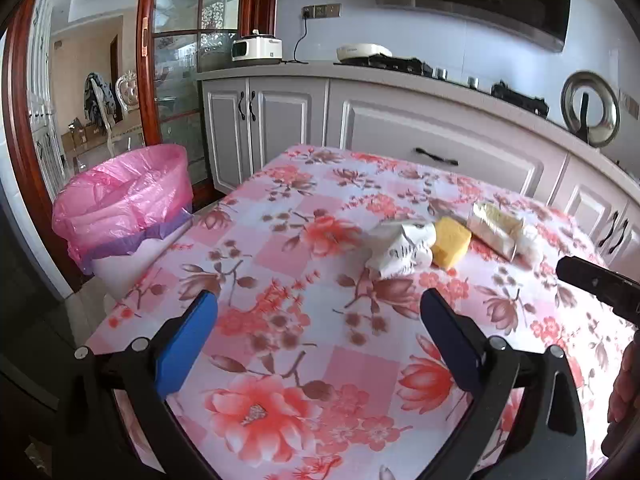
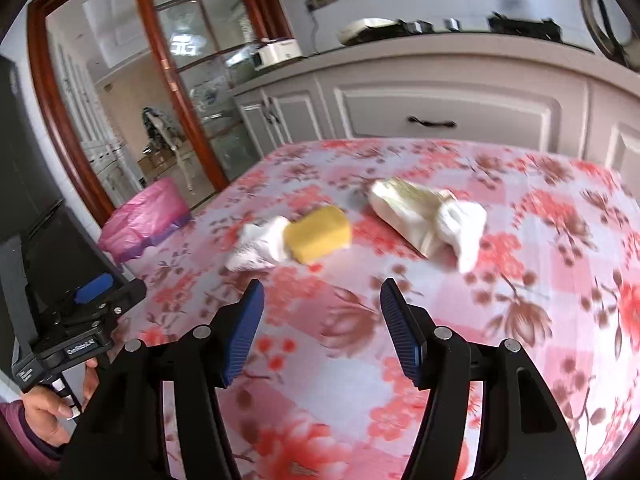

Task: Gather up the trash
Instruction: 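Move both open tools back over the table, then grasp the white tissue with the right gripper while the left grasps the printed paper wrapper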

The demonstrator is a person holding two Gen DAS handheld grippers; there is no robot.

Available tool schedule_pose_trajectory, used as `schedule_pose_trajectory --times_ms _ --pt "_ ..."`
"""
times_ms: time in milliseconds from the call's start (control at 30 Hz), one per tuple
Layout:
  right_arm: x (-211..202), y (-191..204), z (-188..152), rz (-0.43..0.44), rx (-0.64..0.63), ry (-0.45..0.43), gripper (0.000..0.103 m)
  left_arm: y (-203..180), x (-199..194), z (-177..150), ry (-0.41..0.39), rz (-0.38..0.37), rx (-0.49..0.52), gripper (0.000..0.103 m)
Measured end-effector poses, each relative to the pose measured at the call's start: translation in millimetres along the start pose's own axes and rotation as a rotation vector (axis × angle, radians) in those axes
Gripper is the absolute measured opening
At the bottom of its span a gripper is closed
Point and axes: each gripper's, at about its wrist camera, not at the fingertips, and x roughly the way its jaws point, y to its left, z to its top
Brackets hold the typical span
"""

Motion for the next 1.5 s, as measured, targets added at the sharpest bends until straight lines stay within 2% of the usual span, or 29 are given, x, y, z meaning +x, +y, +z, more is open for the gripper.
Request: schedule_pose_trajectory --times_ms 233,300,500,833,1000,1100,1233,1267,1500 --pt "13 -33 -7 -0.073 0.059 0.04 0.06 -10 16 -13 0.046 -0.01 0.016 0.098" --pt "18 -42 -3 -0.094 0.076 0.038 0.063 -11 20 -15 0.055 -0.015 0.013 0.098" --pt "34 -65 16 -0.143 0.107 0.036 0.063 -17 34 -11 0.075 -0.037 0.022 0.098" --pt "59 -90 43 -0.164 0.162 0.03 0.064 -32 66 27 0.078 -0.064 0.02 0.098" --pt "78 -104 49 -0.173 0.195 0.056 0.064 -40 83 34 0.108 -0.083 0.012 0.098" --pt "86 -108 47 -0.146 0.215 0.073 0.064 -44 90 33 0.121 -0.086 0.019 0.098" --pt "91 -103 43 -0.131 0.182 0.089 0.032 -46 103 33 0.142 -0.085 0.021 0.098" --pt "89 -103 41 -0.122 0.189 0.082 0.027 -46 107 34 0.148 -0.087 0.015 0.098" --pt "68 -97 29 -0.109 0.185 0.043 0.025 -57 128 43 0.175 -0.118 -0.006 0.098"
